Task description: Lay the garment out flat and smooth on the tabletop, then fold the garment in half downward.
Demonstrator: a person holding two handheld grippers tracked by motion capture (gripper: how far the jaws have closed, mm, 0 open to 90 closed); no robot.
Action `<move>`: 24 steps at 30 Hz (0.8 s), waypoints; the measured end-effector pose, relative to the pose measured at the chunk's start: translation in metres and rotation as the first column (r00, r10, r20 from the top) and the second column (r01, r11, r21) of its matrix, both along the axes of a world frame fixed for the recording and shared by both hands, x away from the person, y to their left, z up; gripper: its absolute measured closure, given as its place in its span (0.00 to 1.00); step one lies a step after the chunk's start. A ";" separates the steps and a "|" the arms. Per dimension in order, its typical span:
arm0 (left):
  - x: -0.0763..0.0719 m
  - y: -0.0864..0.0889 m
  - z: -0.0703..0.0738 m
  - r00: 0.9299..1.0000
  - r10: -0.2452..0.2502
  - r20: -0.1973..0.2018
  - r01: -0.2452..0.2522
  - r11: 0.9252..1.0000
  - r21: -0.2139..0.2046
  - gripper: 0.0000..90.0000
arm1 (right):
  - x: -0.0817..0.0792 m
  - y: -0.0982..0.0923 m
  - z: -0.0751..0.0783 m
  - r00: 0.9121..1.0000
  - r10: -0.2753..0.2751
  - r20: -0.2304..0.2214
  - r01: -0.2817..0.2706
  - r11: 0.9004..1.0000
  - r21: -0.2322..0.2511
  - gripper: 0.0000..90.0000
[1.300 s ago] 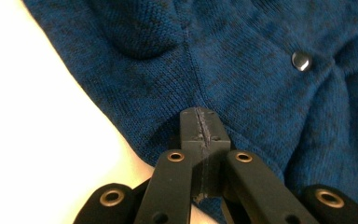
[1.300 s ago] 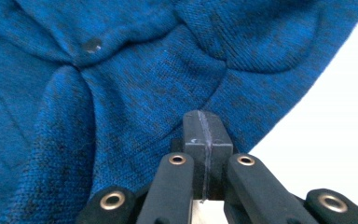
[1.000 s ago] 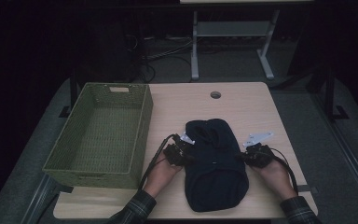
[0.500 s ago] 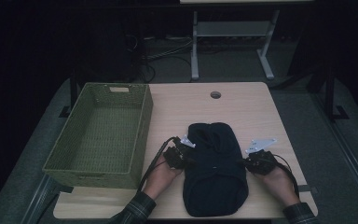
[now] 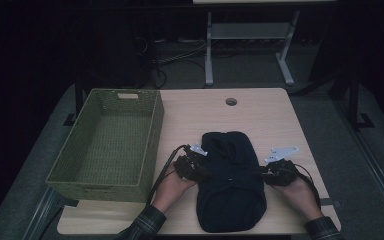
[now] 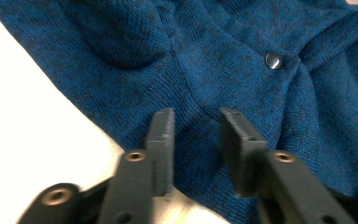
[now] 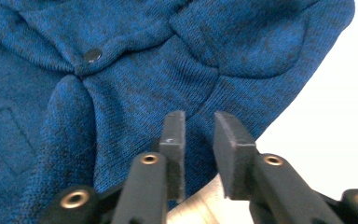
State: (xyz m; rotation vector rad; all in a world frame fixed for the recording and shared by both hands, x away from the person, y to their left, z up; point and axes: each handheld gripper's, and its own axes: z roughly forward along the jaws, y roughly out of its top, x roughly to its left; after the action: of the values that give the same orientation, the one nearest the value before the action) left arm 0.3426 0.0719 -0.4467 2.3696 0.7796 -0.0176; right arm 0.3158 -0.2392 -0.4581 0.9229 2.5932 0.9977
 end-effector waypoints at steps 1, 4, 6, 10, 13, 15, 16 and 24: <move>0.001 0.001 0.001 1.000 0.001 0.006 -0.001 1.000 -0.004 0.65 | 0.000 0.000 0.001 1.000 -0.004 -0.002 0.004 1.000 0.005 0.75; 0.002 0.004 0.004 0.999 -0.004 0.042 0.005 1.000 -0.016 0.56 | 0.002 -0.001 0.004 1.000 -0.015 0.014 0.015 1.000 0.014 0.68; 0.005 0.006 0.006 0.998 -0.008 0.057 0.009 1.000 -0.018 0.53 | 0.004 -0.002 0.007 1.000 -0.016 0.018 0.016 1.000 0.023 0.65; 0.012 0.009 0.012 0.998 0.004 0.066 -0.002 1.000 -0.028 0.49 | 0.011 -0.003 0.014 1.000 -0.013 0.025 0.013 0.999 0.034 0.62; 0.019 0.011 0.020 0.997 0.017 0.081 -0.014 0.999 -0.036 0.49 | 0.018 -0.003 0.019 1.000 -0.019 0.020 0.018 0.999 0.034 0.62; 0.024 0.012 0.025 0.996 0.025 0.088 -0.021 0.999 -0.045 0.49 | 0.024 -0.003 0.023 1.000 -0.021 0.020 0.020 0.999 0.034 0.61; 0.027 0.012 0.028 0.996 0.026 0.091 -0.022 0.999 -0.042 0.49 | 0.027 -0.004 0.024 1.000 -0.024 0.021 0.023 0.999 0.035 0.61; 0.050 0.014 0.044 0.990 0.077 0.122 -0.070 0.996 -0.058 0.50 | 0.051 -0.004 0.041 0.999 -0.037 0.029 0.036 0.999 0.037 0.60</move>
State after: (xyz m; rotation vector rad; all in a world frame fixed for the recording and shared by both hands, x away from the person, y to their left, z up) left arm 0.3923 0.0860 -0.4025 2.2661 0.7960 0.1374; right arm 0.3672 -0.2436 -0.4172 0.9535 2.5319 1.0448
